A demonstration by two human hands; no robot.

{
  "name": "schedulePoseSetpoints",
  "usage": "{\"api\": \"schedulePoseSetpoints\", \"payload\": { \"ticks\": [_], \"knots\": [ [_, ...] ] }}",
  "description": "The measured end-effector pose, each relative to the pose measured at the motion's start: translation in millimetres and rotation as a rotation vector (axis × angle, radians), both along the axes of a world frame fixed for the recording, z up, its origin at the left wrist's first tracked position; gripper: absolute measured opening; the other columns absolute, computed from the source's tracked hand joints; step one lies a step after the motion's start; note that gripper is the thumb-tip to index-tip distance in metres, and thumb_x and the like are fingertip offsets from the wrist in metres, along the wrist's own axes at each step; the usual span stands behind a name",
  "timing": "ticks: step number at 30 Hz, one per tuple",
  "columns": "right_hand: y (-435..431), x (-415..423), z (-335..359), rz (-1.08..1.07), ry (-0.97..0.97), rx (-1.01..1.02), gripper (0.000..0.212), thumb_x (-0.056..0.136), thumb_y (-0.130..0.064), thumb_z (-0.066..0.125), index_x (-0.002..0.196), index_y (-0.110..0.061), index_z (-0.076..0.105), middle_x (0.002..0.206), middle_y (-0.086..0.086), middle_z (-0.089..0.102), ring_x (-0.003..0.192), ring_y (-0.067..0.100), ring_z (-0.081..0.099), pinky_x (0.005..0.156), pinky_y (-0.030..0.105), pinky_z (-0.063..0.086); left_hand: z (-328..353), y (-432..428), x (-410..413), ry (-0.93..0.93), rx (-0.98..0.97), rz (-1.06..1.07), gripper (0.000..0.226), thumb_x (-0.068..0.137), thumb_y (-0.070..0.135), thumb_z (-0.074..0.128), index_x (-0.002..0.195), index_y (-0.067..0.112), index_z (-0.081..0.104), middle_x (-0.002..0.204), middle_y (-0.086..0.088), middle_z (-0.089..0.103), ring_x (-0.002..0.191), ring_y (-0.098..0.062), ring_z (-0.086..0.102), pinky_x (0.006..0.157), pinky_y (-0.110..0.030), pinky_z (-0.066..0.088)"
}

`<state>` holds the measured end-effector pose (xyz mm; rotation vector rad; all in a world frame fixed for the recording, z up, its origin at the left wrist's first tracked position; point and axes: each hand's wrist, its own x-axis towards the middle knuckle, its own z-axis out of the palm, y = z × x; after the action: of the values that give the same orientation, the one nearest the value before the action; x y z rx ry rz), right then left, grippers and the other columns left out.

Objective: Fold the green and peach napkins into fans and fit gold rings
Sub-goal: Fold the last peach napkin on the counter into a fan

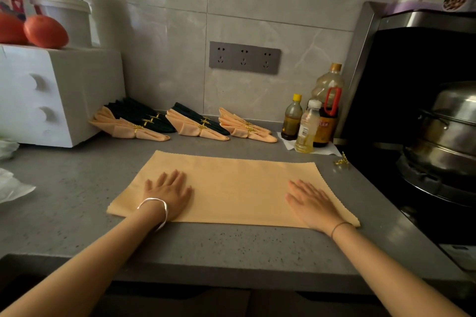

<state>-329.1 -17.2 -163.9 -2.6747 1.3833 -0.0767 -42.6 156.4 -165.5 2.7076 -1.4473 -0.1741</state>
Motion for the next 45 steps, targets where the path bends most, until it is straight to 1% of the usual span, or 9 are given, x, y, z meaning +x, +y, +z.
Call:
{"api": "schedulePoseSetpoints", "payload": {
  "ticks": [8,12,18,26,34,37,38,41,45],
  "knots": [
    [-9.5,-17.8,3.3,-0.06,0.014,0.008,0.054,0.1,-0.047,0.019,0.15,-0.03,0.011,0.159,-0.005,0.005,0.146,0.014,0.005,0.116,0.032,0.005,2.0,20.1,29.8,-0.014,-0.016,0.075,0.065,0.098,0.056,0.015,0.152,0.023,0.003,0.16,0.002,-0.001,0.147,-0.022,0.0,0.119,-0.043,0.003],
    [-9.2,-1.3,14.5,-0.07,-0.009,-0.035,0.047,0.1,-0.043,0.022,0.138,-0.02,0.037,0.15,0.0,0.031,0.138,0.018,0.027,0.111,0.035,0.019,1.2,19.4,29.9,0.0,-0.04,0.085,0.066,0.097,0.058,0.016,0.152,0.024,0.005,0.16,0.002,0.0,0.147,-0.024,-0.002,0.119,-0.043,0.002],
    [-12.7,87.5,37.2,0.118,-0.142,0.035,0.05,0.098,-0.039,0.04,0.144,-0.02,0.032,0.153,-0.001,0.026,0.138,0.02,0.029,0.111,0.033,0.026,0.3,19.6,29.9,0.007,-0.044,0.095,0.066,0.096,0.059,0.015,0.152,0.027,0.004,0.16,0.003,-0.002,0.146,-0.028,-0.005,0.119,-0.044,0.0],
    [-27.1,200.2,39.8,0.191,-0.013,0.127,0.054,0.095,-0.045,0.041,0.143,-0.02,0.032,0.148,0.004,0.032,0.132,0.023,0.037,0.107,0.039,0.035,-2.1,18.2,29.6,0.002,-0.064,0.104,0.065,0.096,0.058,0.014,0.152,0.027,0.002,0.16,0.004,-0.004,0.147,-0.026,-0.006,0.118,-0.042,-0.002],
    [-20.4,259.5,41.1,0.198,0.083,0.041,0.057,0.091,-0.06,0.038,0.122,-0.014,0.047,0.122,0.009,0.053,0.115,0.027,0.048,0.095,0.04,0.036,-2.9,17.5,30.2,0.014,-0.064,0.112,0.065,0.096,0.058,0.013,0.152,0.027,0.0,0.16,0.003,-0.006,0.146,-0.026,-0.008,0.118,-0.043,-0.004],
    [-5.3,278.7,45.6,0.283,0.009,0.114,0.037,0.094,-0.054,0.037,0.085,-0.02,0.05,0.091,0.002,0.053,0.094,0.024,0.049,0.084,0.037,0.034,-1.9,18.1,28.6,0.015,-0.072,0.125,0.065,0.097,0.058,0.014,0.152,0.027,-0.001,0.16,0.004,-0.007,0.146,-0.025,-0.008,0.118,-0.042,-0.005],
    [1.3,284.6,47.2,0.321,-0.039,0.146,0.033,0.095,-0.049,0.04,0.086,-0.021,0.053,0.093,0.002,0.055,0.096,0.023,0.05,0.086,0.037,0.035,-2.0,18.4,28.4,0.018,-0.078,0.131,0.066,0.096,0.058,0.015,0.152,0.026,-0.002,0.16,0.004,-0.008,0.147,-0.025,-0.008,0.118,-0.041,-0.005],
    [22.3,299.1,49.4,0.429,-0.218,0.209,0.027,0.092,-0.034,0.054,0.113,-0.018,0.059,0.115,0.003,0.06,0.108,0.022,0.054,0.095,0.037,0.043,-2.3,18.4,28.1,0.036,-0.112,0.147,0.072,0.096,0.059,0.017,0.151,0.022,-0.009,0.159,0.001,-0.011,0.147,-0.023,-0.009,0.118,-0.04,-0.005],
    [45.1,303.1,50.3,0.571,-0.353,0.151,0.021,0.092,-0.028,0.056,0.109,-0.018,0.064,0.109,0.003,0.064,0.099,0.02,0.057,0.087,0.037,0.049,-2.6,19.2,29.1,0.108,-0.244,0.188,0.077,0.096,0.058,0.024,0.15,0.018,-0.016,0.158,-0.001,-0.016,0.147,-0.022,-0.007,0.119,-0.038,-0.002]
  ]
}}
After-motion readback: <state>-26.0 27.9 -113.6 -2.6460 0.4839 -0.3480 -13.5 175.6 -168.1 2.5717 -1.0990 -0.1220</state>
